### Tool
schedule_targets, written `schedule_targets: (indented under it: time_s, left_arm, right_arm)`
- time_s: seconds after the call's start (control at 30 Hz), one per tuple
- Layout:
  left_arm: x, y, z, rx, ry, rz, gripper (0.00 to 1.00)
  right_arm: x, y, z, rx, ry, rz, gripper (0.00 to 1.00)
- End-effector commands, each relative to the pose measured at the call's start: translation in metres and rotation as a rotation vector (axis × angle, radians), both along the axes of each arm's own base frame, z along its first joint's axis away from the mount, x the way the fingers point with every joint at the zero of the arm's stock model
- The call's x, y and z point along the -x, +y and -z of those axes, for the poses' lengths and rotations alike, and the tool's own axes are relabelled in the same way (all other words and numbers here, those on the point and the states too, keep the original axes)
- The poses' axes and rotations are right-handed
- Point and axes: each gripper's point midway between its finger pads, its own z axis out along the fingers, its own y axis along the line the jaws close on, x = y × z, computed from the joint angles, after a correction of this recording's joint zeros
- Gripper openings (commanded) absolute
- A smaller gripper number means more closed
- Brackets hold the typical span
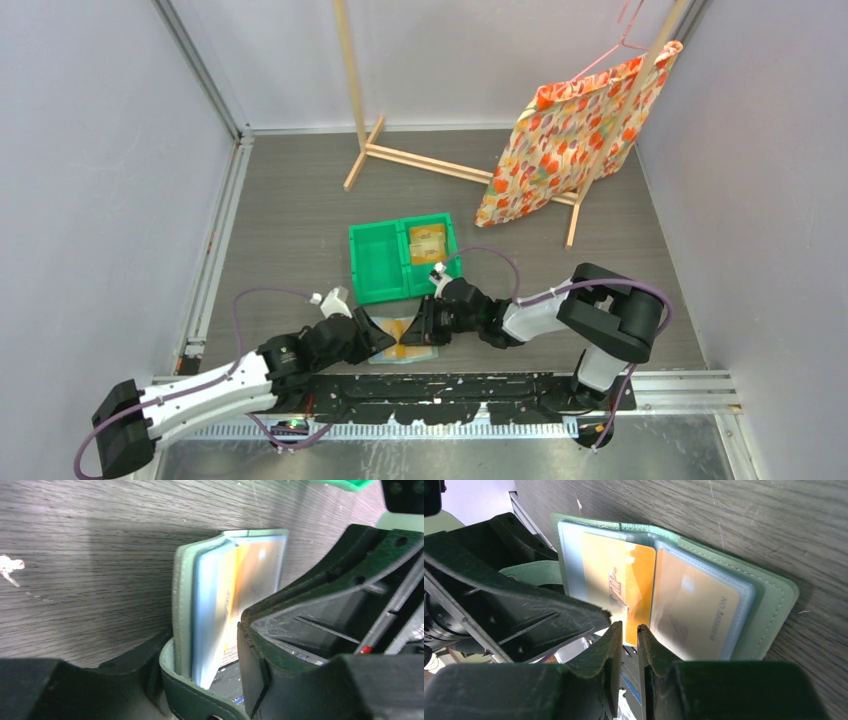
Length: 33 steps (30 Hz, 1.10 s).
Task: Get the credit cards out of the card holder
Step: Remove the credit card from the card holder.
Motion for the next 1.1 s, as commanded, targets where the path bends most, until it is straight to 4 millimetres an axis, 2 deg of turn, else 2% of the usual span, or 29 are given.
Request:
schedule_targets:
  time_s: [0.0,0.13,0.2,0.33,0.63,0.77,0.9,1.07]
  left_arm:
    - [0.022,0.045,0.055,-0.283,0.119,0.018,0.42]
    - [0.019,0.04,0.054,-0.272,0.117,0.017,0.39]
    - [0.019,0.039,0.054,-0.26,0.111,0.012,0.33]
    - [0.017,0.035,0.048,-0.197,0.084,0.008,0.02]
    - [0.018,0.02,0.009,0.072,-0.042,0.037,0.01]
    - [0.021,0.007,0.005,0.079,-0.035,0.101,0.01]
    - [0.022,-0.001,0.001,0.092,-0.04,0.132,0.01]
    - [0.019,0.001,-0.008,0.109,-0.072,0.123,0.01]
  right_arm:
    - [-0.007,0.004,-0.016,-0.045,-0.051,0.011,0.23]
    - [-0.01,-0.001,-0.017,-0.053,-0.044,0.032,0.25]
    - [-0.012,-0.006,-0.019,-0.078,-0.029,0.049,0.28]
    - [-0.017,-0.015,-0.024,-0.132,-0.003,0.063,0.37]
    - [-0.012,-0.014,-0.07,-0.4,0.031,0.025,0.46]
    - [-0.009,-0.014,-0.089,-0.487,0.021,0.011,0.48]
    - [-0.007,-0.015,-0.099,-0.525,0.02,0.006,0.48]
    - [-0.003,-0.027,-0.11,-0.554,0.005,0.03,0.49]
